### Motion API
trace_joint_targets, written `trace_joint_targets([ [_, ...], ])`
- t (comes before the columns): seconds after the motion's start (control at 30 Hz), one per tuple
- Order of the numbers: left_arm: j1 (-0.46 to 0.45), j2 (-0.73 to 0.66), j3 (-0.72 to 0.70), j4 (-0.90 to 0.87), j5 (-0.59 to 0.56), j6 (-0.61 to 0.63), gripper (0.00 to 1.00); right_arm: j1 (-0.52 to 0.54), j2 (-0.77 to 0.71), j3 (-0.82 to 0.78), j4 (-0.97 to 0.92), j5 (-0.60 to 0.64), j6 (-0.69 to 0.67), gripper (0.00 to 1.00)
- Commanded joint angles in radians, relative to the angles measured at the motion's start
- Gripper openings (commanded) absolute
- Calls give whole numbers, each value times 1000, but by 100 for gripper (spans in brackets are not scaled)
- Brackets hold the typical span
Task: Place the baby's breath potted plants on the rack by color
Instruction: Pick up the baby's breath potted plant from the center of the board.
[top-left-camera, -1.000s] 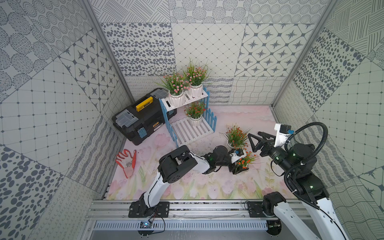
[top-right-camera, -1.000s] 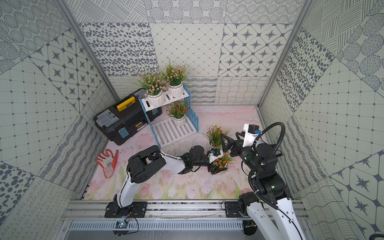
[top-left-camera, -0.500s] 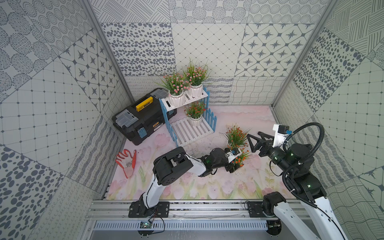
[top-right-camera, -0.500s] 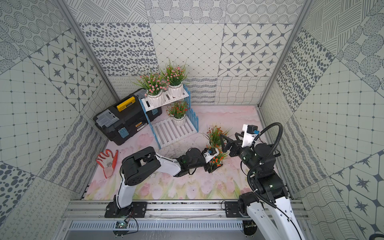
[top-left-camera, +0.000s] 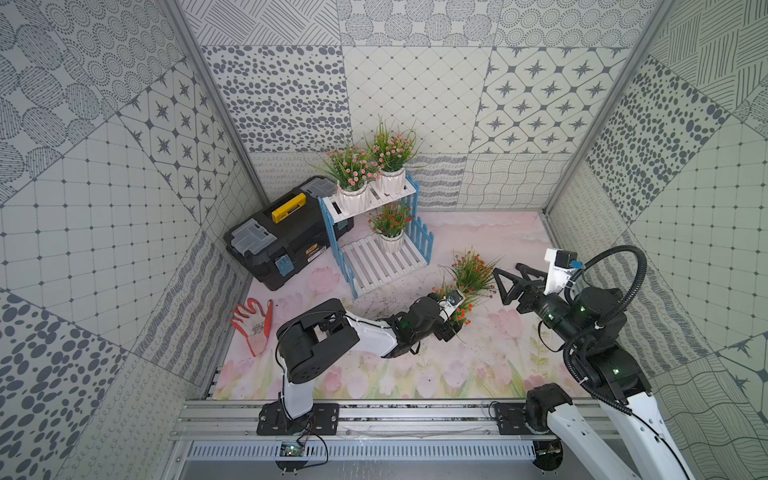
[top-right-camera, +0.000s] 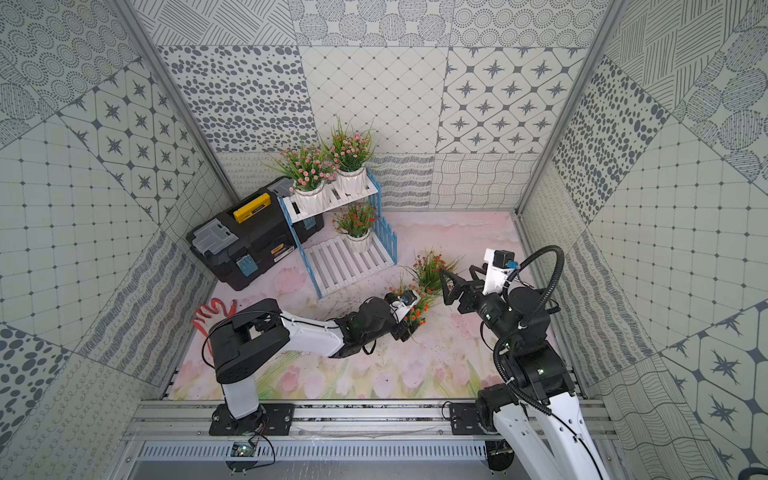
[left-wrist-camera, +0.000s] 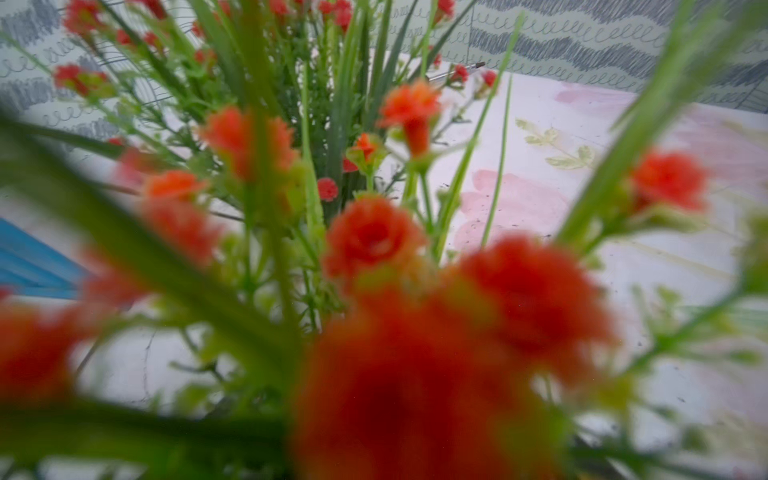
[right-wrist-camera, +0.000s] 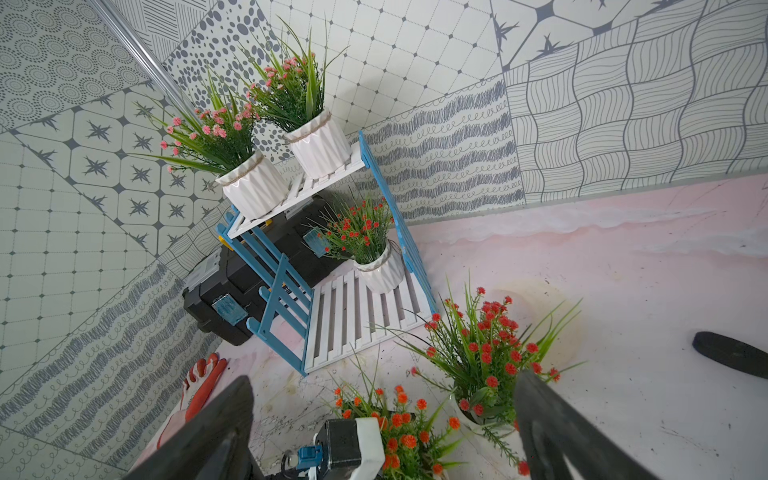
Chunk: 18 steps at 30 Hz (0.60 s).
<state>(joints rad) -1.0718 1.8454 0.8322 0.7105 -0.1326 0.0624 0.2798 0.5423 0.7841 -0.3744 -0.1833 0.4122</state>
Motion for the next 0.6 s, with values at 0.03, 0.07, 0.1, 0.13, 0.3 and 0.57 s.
trace_joint_targets([
  [0.03, 5, -81, -25, 6, -244, -36, 66, -4, -30, -10, 52, -8, 10, 98],
  [0.07, 11, -92, -27, -1, -248, -40, 66, -4, -31, -10, 51, -8, 9, 98],
  [0.1, 15, -106, -27, -13, -270, -49, 66, -4, -32, -10, 52, -7, 11, 98],
  [0.13, 20, -117, -25, -21, -290, -53, 66, -4, -31, -11, 53, -10, 11, 98],
  [0.3, 50, -166, -35, -38, -378, -66, 66, -4, -30, -14, 61, -14, 16, 98],
  [0.57, 134, -209, -36, -39, -435, -101, 66, -4, -24, -16, 67, -17, 19, 98],
])
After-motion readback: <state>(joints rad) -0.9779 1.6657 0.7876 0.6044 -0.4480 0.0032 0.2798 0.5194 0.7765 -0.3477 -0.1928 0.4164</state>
